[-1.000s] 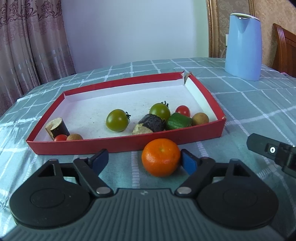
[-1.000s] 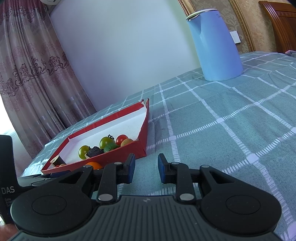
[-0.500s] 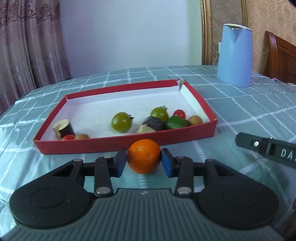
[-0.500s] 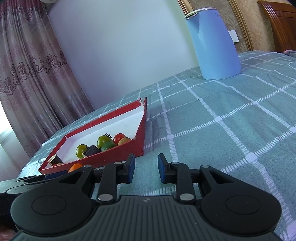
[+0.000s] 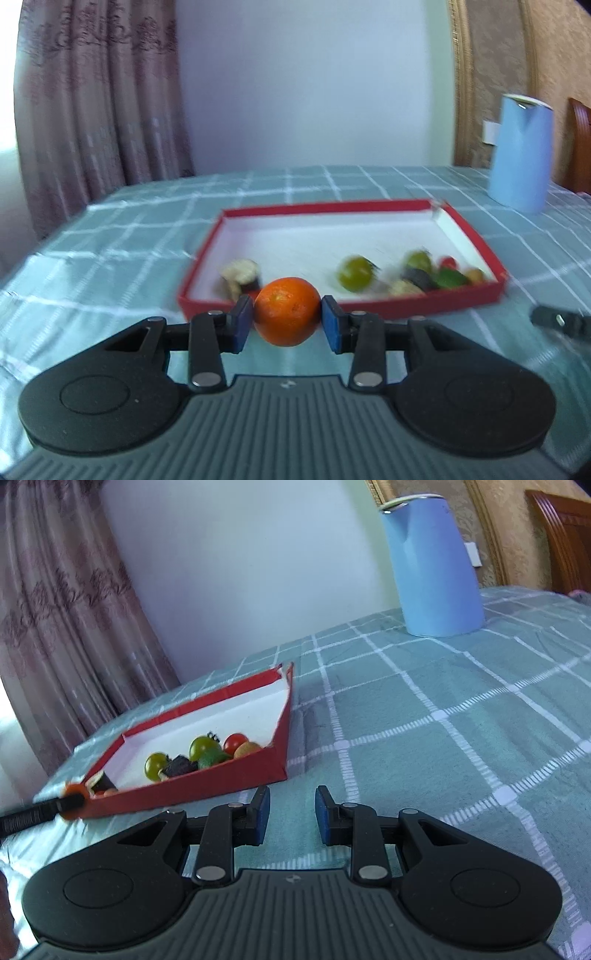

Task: Organize fruits
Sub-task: 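Carry the orange into the red tray and open the left gripper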

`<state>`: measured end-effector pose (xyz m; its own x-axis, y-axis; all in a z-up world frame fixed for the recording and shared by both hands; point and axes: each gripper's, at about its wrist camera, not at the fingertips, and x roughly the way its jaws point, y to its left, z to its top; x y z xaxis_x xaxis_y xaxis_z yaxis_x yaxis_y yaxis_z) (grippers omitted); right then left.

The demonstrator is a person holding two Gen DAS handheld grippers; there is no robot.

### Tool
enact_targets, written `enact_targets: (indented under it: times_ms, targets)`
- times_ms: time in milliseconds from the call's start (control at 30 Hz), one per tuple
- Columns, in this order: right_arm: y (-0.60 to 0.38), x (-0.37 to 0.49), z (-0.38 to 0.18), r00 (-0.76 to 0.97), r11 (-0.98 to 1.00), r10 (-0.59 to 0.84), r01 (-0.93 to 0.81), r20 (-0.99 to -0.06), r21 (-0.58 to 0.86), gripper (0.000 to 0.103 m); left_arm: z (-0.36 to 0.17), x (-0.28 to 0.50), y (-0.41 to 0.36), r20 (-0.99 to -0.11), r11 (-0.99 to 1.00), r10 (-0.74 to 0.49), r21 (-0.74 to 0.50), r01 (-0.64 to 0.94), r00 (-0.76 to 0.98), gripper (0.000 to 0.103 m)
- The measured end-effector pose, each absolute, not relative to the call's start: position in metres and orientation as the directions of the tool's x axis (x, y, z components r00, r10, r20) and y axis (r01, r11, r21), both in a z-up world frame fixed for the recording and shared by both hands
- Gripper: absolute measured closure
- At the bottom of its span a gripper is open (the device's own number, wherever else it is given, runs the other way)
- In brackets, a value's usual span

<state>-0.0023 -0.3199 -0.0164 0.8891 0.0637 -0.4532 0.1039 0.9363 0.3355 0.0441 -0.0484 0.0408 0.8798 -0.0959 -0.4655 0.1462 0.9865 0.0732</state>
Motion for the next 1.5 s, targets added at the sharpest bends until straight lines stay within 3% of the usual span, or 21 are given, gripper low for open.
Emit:
enact_targets:
  times_ms: [300,600,1300,1500]
  targets:
    - [-0.286,0.014,-0.017,0.833,0.975,0.083,0.046,-0.547,0.218,0.077,0.056,0.089,-0.05,-0.44,0.993,-0.053,0.068,0.092,0.896,0.066]
    - [-0.262,0.017,-0.017,0.821,0.996,0.044,0.004,-0.57,0.084,0.06,0.045,0.113,-0.065,-0.456,0.993,-0.058,0.069,0.1,0.888,0.066]
    - [-0.262,0.017,-0.018,0.821,0.996,0.051,-0.001,-0.568,0.088,0.058,0.035,0.131,-0.06,-0.485,0.994,-0.074,0.035,0.104,0.871,0.065]
    - [-0.261,0.017,-0.019,0.821,0.996,0.049,0.0,-0.568,0.085,0.058,0.038,0.124,-0.061,-0.453,0.994,-0.061,0.051,0.094,0.89,0.034]
